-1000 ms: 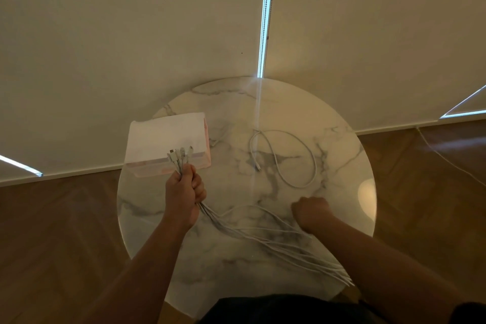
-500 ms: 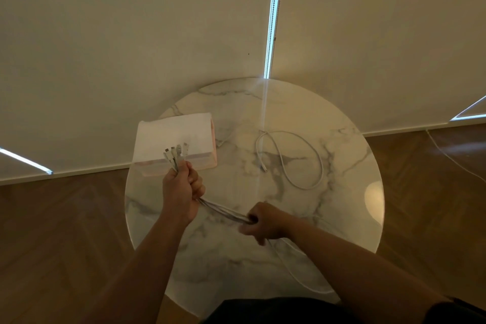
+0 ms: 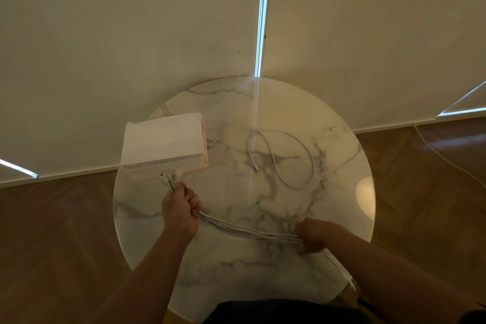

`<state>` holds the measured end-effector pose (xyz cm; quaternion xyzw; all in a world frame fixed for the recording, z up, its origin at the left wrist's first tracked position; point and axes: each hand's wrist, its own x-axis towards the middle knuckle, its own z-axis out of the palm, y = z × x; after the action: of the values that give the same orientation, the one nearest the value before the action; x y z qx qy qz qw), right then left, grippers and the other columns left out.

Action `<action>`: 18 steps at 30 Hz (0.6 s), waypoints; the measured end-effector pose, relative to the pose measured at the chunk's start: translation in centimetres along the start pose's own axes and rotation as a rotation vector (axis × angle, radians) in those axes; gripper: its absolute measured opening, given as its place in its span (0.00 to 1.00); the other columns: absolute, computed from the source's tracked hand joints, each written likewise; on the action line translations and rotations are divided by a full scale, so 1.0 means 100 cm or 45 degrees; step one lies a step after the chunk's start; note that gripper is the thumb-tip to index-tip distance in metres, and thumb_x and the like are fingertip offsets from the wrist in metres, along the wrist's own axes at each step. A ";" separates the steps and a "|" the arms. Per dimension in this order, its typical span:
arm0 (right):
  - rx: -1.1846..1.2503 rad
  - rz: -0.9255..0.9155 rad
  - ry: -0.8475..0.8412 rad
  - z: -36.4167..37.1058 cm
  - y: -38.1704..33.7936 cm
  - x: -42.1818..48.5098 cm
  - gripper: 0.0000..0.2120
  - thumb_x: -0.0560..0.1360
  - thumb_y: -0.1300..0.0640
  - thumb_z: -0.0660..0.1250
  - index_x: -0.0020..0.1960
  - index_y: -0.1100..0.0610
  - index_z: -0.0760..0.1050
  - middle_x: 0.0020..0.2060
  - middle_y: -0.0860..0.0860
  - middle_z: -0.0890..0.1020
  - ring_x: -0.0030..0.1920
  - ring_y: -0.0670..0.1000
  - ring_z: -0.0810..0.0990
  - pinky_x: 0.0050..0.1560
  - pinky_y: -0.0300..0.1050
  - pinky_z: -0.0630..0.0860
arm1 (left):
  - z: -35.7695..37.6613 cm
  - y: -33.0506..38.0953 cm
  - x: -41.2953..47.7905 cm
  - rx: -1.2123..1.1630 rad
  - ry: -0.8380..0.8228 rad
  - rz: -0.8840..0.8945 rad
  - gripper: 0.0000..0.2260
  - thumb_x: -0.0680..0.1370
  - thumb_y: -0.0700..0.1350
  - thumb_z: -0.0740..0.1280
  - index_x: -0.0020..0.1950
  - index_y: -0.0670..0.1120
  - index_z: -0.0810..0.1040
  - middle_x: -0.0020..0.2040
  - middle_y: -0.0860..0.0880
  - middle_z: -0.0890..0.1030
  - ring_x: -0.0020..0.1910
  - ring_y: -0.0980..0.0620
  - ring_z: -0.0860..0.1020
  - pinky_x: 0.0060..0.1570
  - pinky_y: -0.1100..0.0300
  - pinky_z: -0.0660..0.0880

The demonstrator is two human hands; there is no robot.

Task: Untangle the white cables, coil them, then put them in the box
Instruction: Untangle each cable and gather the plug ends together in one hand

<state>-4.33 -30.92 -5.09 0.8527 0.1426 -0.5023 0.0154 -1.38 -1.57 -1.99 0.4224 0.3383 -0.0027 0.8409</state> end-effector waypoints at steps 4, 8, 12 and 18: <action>-0.121 -0.044 -0.137 0.000 0.001 0.013 0.30 0.73 0.50 0.73 0.68 0.65 0.68 0.64 0.61 0.75 0.63 0.60 0.75 0.62 0.48 0.71 | -0.003 -0.001 0.003 -0.005 0.007 -0.028 0.16 0.85 0.47 0.52 0.39 0.47 0.68 0.23 0.55 0.60 0.19 0.59 0.57 0.17 0.67 0.54; -0.073 -0.072 -0.150 -0.016 -0.003 0.019 0.28 0.72 0.44 0.72 0.62 0.64 0.75 0.62 0.59 0.76 0.57 0.57 0.76 0.57 0.47 0.71 | -0.005 -0.003 0.007 -0.019 -0.005 -0.045 0.16 0.85 0.47 0.52 0.39 0.46 0.69 0.23 0.54 0.60 0.19 0.59 0.57 0.18 0.67 0.54; 0.409 -0.124 0.300 -0.049 -0.007 0.038 0.20 0.72 0.40 0.70 0.40 0.58 0.79 0.43 0.56 0.84 0.42 0.54 0.79 0.43 0.47 0.72 | -0.004 -0.004 0.011 0.024 -0.017 -0.058 0.16 0.85 0.48 0.53 0.40 0.46 0.69 0.24 0.54 0.59 0.19 0.58 0.56 0.20 0.65 0.52; 0.405 0.143 0.955 -0.076 0.001 0.081 0.16 0.77 0.53 0.62 0.59 0.63 0.73 0.53 0.61 0.79 0.55 0.61 0.78 0.54 0.47 0.73 | -0.002 -0.005 0.012 -0.032 0.005 -0.141 0.17 0.84 0.54 0.53 0.41 0.46 0.71 0.24 0.54 0.59 0.19 0.57 0.56 0.20 0.64 0.53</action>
<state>5.89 -27.84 -8.32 0.9749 0.0123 -0.1706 -0.1424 -0.70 -1.42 -3.09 0.3924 0.3629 -0.0440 0.8440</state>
